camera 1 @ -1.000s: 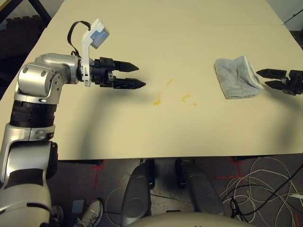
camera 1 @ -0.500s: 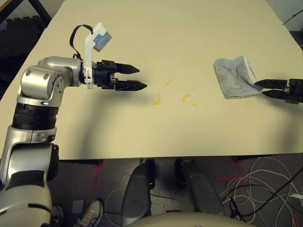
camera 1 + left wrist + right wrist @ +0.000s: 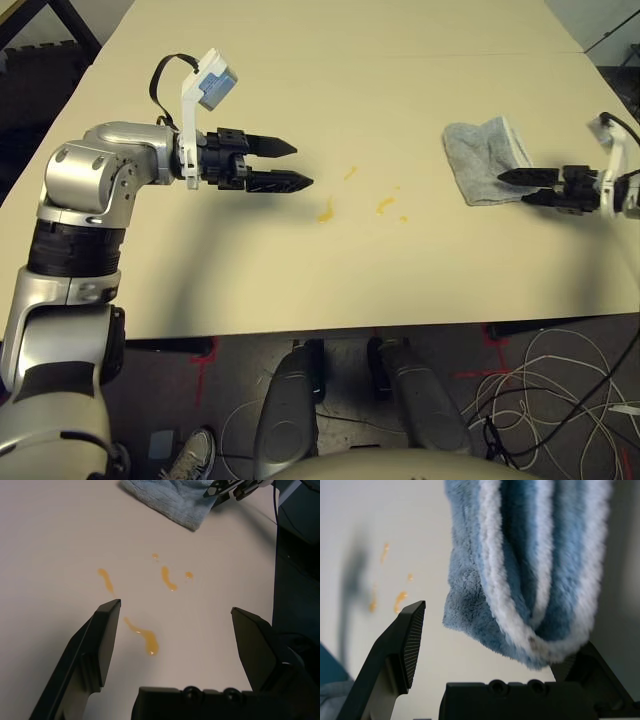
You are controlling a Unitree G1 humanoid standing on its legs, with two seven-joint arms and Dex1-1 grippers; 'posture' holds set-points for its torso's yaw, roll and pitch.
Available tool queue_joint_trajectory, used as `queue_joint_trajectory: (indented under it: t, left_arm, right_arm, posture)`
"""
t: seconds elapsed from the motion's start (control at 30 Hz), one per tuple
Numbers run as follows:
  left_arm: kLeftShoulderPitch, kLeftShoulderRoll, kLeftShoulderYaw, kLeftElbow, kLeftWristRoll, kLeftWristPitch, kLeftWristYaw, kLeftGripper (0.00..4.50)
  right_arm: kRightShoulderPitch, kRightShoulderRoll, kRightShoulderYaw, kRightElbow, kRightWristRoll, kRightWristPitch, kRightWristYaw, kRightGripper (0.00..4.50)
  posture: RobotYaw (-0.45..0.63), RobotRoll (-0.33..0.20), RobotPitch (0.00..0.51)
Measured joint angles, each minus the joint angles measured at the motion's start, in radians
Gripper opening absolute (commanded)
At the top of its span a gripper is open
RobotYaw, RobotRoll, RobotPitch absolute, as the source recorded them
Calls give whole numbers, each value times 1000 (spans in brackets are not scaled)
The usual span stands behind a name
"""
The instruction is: Wipe the water off the table with a rag.
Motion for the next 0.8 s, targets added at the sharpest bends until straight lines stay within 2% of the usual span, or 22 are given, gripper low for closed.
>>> queue_joint_trajectory:
  t: [0.1, 0.3, 0.33, 0.43, 0.7, 0.8]
  left_arm:
    - [1, 1, 1, -1, -2, 3, 3, 4500]
    - [12, 1, 3, -5, -8, 7, 15, 4500]
    - [15, 1, 3, -6, -9, 7, 16, 4500]
    - [18, 1, 4, -6, -11, 7, 19, 4500]
    - [18, -4, 4, -1, -11, 2, 21, 4500]
    - [18, -5, 4, 10, -10, -5, 21, 4500]
  right_arm:
    - [-19, 29, -17, 8, 5, 1, -33, 4475]
    - [-47, 78, -138, 55, 41, -67, -222, 4475]
    - [-50, 84, -159, 59, 49, -79, -254, 4317]
    - [-53, 101, -191, 64, 56, -113, -330, 3631]
    - [-52, 112, -204, 69, 57, -150, -422, 892]
    - [-52, 112, -202, 64, 55, -163, -431, 67]
  posture:
    - [54, 0, 269]
    - [55, 0, 275]
    - [55, 0, 275]
    - [50, 0, 278]
    - [37, 0, 279]
    - [36, 0, 279]
